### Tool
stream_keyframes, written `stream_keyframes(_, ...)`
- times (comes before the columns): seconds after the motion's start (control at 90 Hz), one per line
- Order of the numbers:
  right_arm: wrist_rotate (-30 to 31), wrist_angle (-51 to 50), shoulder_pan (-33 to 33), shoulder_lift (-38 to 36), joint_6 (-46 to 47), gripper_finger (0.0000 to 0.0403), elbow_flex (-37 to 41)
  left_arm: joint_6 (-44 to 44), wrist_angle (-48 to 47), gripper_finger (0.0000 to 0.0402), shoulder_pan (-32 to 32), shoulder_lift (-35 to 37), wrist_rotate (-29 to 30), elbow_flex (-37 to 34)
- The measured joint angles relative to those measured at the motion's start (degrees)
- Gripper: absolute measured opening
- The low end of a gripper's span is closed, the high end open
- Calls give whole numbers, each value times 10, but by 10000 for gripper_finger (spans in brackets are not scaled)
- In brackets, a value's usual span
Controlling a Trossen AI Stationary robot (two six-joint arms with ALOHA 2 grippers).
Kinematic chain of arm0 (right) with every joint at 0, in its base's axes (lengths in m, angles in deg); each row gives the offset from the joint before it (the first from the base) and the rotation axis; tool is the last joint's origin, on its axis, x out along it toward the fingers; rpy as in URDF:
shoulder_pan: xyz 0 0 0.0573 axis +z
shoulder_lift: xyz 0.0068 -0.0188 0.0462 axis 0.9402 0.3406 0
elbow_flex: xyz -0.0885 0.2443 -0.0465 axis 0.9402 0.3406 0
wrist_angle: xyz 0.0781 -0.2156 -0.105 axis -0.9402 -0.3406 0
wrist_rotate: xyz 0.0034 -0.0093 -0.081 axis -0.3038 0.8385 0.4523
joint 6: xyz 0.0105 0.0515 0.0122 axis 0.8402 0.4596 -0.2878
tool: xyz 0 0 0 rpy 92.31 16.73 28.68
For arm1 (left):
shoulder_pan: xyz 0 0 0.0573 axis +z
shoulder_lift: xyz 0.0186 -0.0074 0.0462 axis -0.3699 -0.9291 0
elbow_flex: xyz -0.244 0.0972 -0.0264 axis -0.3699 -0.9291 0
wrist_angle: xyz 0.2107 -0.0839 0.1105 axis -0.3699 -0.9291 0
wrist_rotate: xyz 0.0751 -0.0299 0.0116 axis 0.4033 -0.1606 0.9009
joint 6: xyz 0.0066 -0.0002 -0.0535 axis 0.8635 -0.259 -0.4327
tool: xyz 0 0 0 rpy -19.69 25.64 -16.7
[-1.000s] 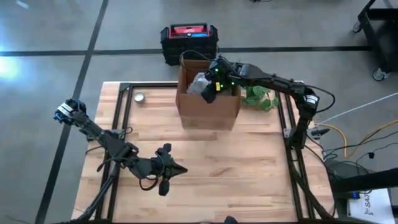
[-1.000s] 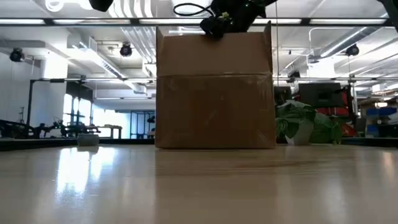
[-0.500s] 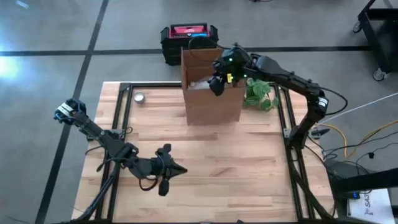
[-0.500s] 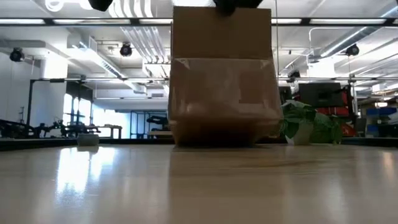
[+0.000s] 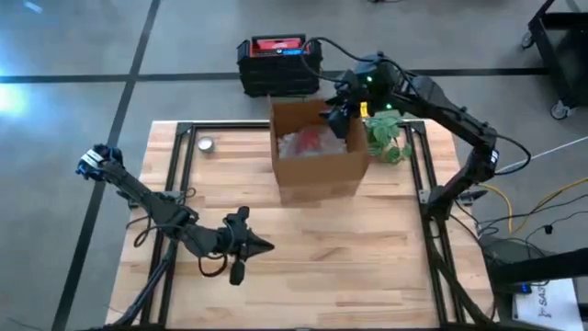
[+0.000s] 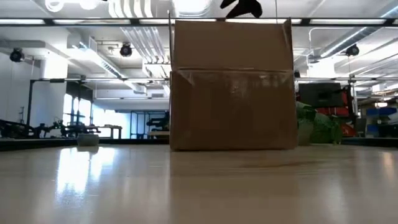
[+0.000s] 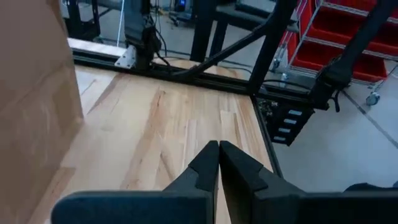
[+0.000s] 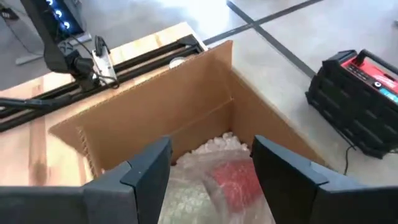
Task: Wrap mug
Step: Adjust the brown cardboard box
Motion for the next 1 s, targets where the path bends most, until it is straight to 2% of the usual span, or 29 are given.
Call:
stream_keyframes(0.433, -3, 9, 1, 5, -13, 210, 27, 0, -4, 0, 0, -5, 0, 0)
stream_keyframes(0.578, -60, 13, 9, -3, -19, 208, 22, 4, -33, 0, 4, 4, 17, 0)
stream_keyframes(0.633, -79, 13, 17, -11, -21, 205, 22, 12, -50, 0, 5, 16, 33, 0)
stream_keyframes(0.767, -77, 23, 51, -31, -61, 197, 48, 23, -102, 0, 13, 64, 40, -10)
stream_keyframes(0.889, -79, 85, 85, -60, -75, 186, 112, 41, -93, 0, 25, 130, 32, -71)
stream_keyframes(1.0, -83, 156, 112, -110, -81, 172, 201, 42, -66, 0, 47, 200, 23, -142)
